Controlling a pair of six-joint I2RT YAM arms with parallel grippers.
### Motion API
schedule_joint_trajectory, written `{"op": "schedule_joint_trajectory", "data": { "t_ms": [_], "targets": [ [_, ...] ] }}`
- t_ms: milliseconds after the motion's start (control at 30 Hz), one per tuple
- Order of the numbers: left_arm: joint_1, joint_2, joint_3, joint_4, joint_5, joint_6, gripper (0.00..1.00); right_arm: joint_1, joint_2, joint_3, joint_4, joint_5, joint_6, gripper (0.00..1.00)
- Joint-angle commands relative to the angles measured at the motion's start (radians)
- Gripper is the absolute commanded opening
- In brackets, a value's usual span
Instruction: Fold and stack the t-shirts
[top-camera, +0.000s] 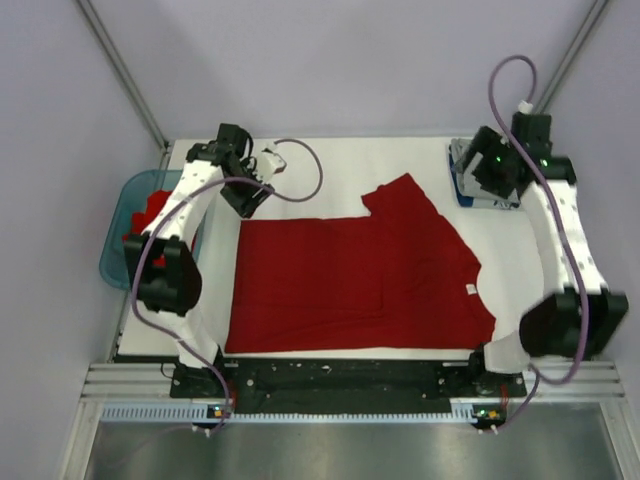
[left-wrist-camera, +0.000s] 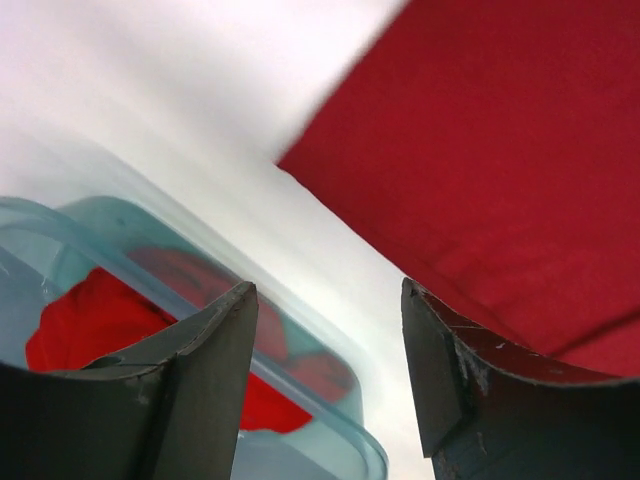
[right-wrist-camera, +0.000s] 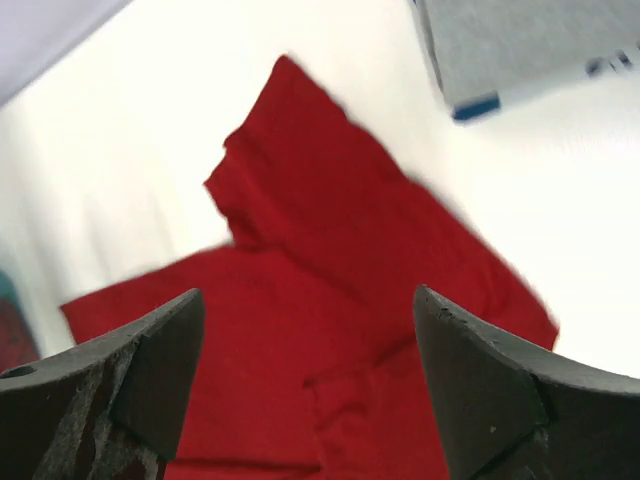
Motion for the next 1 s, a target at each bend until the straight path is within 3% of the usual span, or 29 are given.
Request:
{"op": "schedule_joint_trajectory", "data": {
  "t_ms": [0, 33, 167, 333, 667, 967],
  "targets": [
    [0.041, 0.199, 0.187, -0.021, -0.027, -0.120, 0.64, 0.031, 0.429, 0.311, -0.062, -0.032, -0.189, 0.76],
    [0.047, 0.244, 0.228, -0.036, -0.027, -0.133, 0.64, 0.037, 0.528, 0.370, -0.100, -0.003, -0.209, 0.72],
    [0.069, 0.328, 0.268, 0.014, -0.030, -0.156, 0.64, 0.124, 0.823, 0.700, -0.119, 0.155, -0.331, 0.72],
    [0.078, 0.423, 0.302, 0.012, -0.014, -0.130, 0.65, 0.161, 1.115, 0.976, -0.116, 0.158, -0.392, 0.72],
    [0.102, 0.548, 0.330, 0.016, 0.048, -0.134, 0.67, 0.183, 1.279, 0.962, -0.053, 0.013, -0.238, 0.71],
    [0.122, 0.551, 0.302, 0.016, 0.079, -0.102, 0.66, 0.197, 1.287, 0.952, -0.033, -0.059, -0.215, 0.32]
  ]
}}
